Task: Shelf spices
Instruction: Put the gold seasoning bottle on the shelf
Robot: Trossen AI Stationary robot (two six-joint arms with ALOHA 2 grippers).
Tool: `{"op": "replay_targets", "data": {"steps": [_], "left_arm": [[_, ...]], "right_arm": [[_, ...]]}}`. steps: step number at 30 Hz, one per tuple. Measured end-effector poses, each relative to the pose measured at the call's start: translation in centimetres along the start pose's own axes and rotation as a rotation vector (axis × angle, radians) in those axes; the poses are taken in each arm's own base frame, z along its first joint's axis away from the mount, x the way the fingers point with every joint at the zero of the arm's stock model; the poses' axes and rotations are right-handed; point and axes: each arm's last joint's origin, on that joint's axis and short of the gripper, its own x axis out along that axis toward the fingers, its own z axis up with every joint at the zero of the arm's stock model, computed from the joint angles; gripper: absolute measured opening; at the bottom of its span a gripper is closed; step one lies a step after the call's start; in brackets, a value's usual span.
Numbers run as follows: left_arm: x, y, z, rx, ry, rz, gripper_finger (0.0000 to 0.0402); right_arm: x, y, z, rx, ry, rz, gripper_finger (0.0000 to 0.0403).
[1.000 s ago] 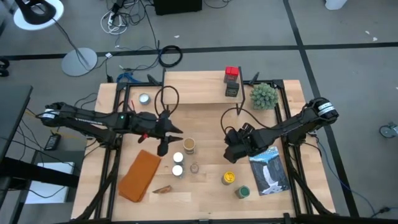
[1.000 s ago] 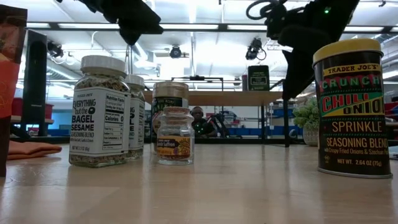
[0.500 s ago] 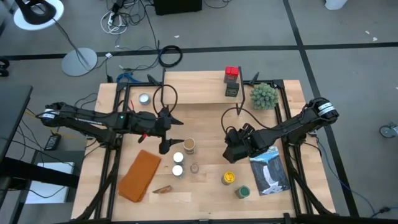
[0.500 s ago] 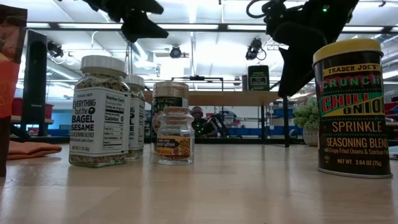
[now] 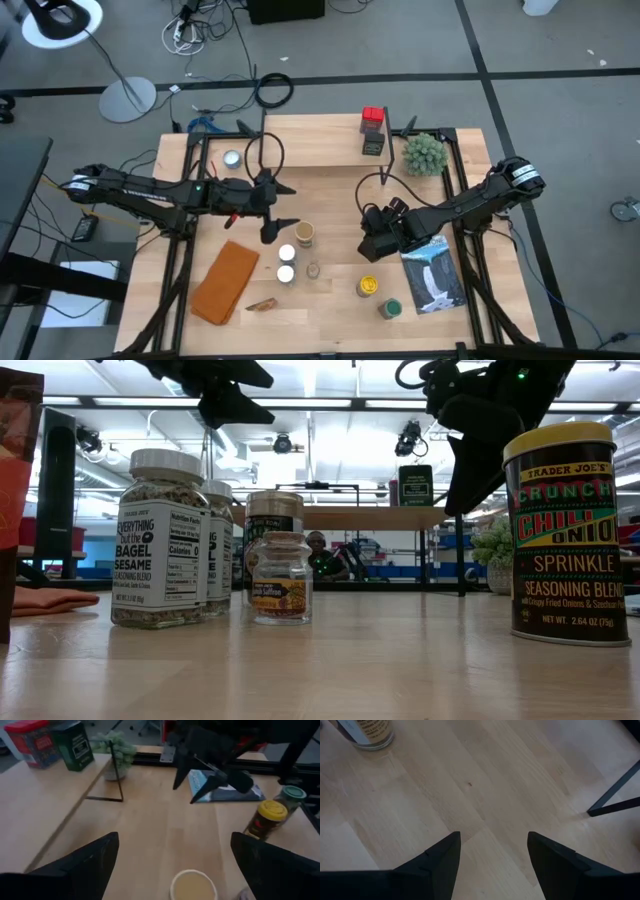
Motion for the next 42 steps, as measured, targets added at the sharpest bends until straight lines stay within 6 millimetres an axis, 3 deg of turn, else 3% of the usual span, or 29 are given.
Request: {"op": "replay_targets", "data": {"steps": [5,13,18,29,42], "left_arm": [[0.7,0.1,-0.8,-0.038,0.079,-0.005,0.0395],[4.0,-0.4,-3.8,-0.011,0.281,-0.069,0.04],[4.9,-0.5,-4.9,0.002,0.362,-0.072,0.04],[5.0,-0.5,-5.0,0.052,0.364,-0.086,0.04],[7.7,-0.9,-6.6,0.048,0.388,-0.102,0.04]], "right_arm": [[0.0,0.0,0.0,-0.003,-0.002,0.002,0.0229],[0.0,0.1,0.0,-0.002,-0.004,0.005,0.023],[0.0,0.1,0.1,0.0,-0.005,0.007,0.023],[0.0,0.1,0.1,0.002,-0.007,0.01,0.023],[0.0,0.1,0.1,0.003,-0.008,0.012,0.0229]]}}
